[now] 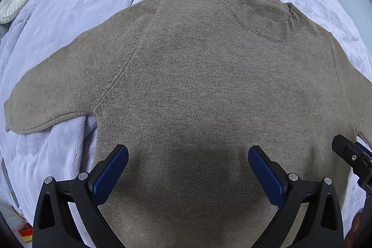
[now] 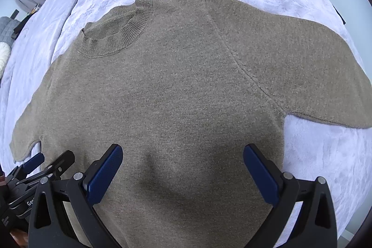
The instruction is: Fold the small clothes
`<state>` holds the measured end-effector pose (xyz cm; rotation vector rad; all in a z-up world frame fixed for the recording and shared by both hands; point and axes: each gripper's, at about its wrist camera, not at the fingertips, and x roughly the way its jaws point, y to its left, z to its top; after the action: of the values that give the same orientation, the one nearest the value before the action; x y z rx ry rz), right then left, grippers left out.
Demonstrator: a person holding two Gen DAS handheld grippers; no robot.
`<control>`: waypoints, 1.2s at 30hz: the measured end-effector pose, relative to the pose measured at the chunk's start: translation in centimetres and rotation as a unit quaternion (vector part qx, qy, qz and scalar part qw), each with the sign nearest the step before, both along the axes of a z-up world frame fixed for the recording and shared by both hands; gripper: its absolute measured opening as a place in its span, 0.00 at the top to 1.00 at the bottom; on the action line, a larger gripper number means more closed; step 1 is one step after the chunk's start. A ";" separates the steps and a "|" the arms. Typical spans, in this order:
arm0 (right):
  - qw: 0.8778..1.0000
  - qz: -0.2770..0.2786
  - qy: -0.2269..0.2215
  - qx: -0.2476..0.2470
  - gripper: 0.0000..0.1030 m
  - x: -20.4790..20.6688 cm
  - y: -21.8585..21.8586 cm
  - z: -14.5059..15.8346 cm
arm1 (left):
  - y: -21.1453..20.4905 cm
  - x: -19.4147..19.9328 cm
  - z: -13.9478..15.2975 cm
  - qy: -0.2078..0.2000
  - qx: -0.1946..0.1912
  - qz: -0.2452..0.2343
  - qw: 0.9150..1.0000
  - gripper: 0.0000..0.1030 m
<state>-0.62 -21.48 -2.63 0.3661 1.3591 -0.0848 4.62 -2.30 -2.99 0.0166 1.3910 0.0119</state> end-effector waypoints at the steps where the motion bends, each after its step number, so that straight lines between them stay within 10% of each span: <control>1: 1.000 0.000 0.000 -0.001 0.00 0.0 0.0 0.0 | 0.0 0.0 0.0 0.000 0.000 0.000 1.000 0.00; 36: 1.000 0.005 -0.005 -0.016 0.00 0.1 1.1 1.3 | 1.6 -0.6 0.8 -0.007 -0.011 0.004 1.000 0.00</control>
<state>-0.56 -20.34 -1.31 0.3327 1.3483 -0.0966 3.99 -0.67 -2.21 -0.0081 1.3773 0.0031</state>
